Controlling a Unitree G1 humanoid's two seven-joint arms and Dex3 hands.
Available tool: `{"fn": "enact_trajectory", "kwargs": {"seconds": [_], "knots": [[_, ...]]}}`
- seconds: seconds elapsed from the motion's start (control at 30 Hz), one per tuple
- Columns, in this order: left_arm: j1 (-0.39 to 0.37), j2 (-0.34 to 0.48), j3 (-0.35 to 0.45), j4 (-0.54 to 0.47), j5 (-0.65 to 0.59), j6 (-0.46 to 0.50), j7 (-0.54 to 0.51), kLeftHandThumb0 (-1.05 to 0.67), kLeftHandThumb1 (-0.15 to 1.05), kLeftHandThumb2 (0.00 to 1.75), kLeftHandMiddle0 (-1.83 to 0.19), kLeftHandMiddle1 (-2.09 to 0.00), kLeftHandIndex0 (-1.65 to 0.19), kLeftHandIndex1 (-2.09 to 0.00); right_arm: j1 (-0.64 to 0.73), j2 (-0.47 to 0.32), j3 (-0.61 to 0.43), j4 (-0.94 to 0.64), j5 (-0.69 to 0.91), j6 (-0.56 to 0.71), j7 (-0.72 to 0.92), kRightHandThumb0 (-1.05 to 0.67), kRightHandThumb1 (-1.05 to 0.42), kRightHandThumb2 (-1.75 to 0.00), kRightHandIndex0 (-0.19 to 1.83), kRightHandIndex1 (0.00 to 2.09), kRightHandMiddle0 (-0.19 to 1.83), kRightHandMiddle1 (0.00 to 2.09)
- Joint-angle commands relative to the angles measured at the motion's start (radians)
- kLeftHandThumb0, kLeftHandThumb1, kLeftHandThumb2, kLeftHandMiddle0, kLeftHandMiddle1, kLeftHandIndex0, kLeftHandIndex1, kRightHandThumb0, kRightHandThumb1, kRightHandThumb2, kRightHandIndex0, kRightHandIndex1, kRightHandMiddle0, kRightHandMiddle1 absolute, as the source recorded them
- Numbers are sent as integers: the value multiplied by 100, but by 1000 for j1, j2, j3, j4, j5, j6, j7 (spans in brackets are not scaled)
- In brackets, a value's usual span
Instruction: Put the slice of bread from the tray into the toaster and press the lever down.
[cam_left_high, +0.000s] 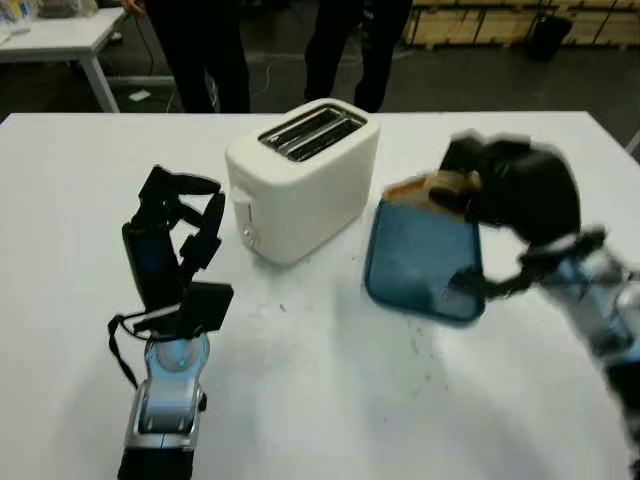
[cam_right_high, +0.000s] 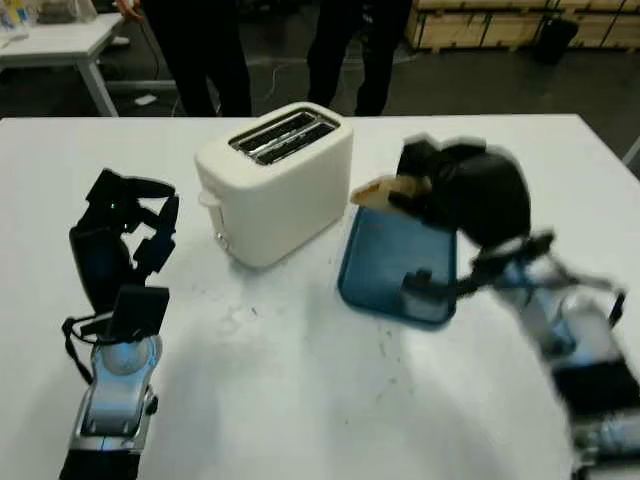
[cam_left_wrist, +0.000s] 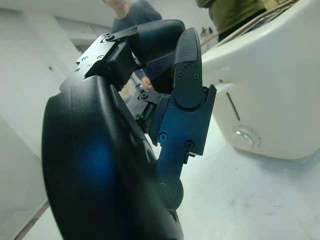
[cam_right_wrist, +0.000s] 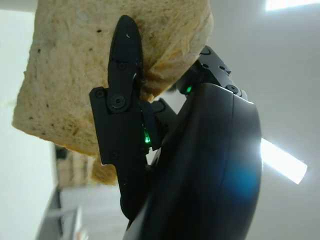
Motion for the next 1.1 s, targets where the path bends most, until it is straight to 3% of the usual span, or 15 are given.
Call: {"fn": "enact_trajectory", "kwargs": {"seconds": [0.0,0.07,0.13,0.17,0.3,0.37,0.43,0.67,1.07], "knots": [[3,-9,-4,-8,14,8,11,-47,92,29,-75,-175,-60,-143,-196,-19,50,178,0,-101,48,-39,-92,-18,82,170,68,146],[3,-14,-4,-6,7,4,9,-47,92,29,-75,-175,-60,-144,-365,-13,115,358,-45,-169,90,-36,-92,-16,91,151,84,119],[4,-11,-4,-3,9,1,7,-47,92,29,-75,-175,-60,-144,-524,12,207,528,-153,-200,13,-36,-92,-13,111,120,114,69],[6,-10,-4,-3,10,1,6,-47,92,29,-75,-175,-59,-144,-598,30,263,605,-213,-203,-48,-42,-92,-17,111,126,114,75],[4,-13,-5,-3,15,5,11,-47,92,29,-75,-175,-59,-144,-787,106,434,798,-382,-178,-284,-56,-92,-33,104,170,82,158],[2,-15,-6,1,14,4,11,-48,92,29,-75,-175,-59,-144,-855,137,516,846,-457,-142,-372,-63,-92,-47,109,173,80,170],[0,-13,-7,8,20,2,17,-48,92,29,-75,-175,-59,-144,-909,162,587,875,-516,-124,-451,-67,-92,-57,114,174,81,174],[2,-10,-3,3,26,15,16,-48,92,30,-74,-175,-59,-144,-1022,238,761,928,-639,-53,-666,-70,-92,-60,119,175,88,175],[13,-11,12,-5,2,6,16,-47,92,29,-74,-175,-59,-143,-1034,320,790,959,-596,-63,-702,-64,-92,-59,122,175,89,175]]}}
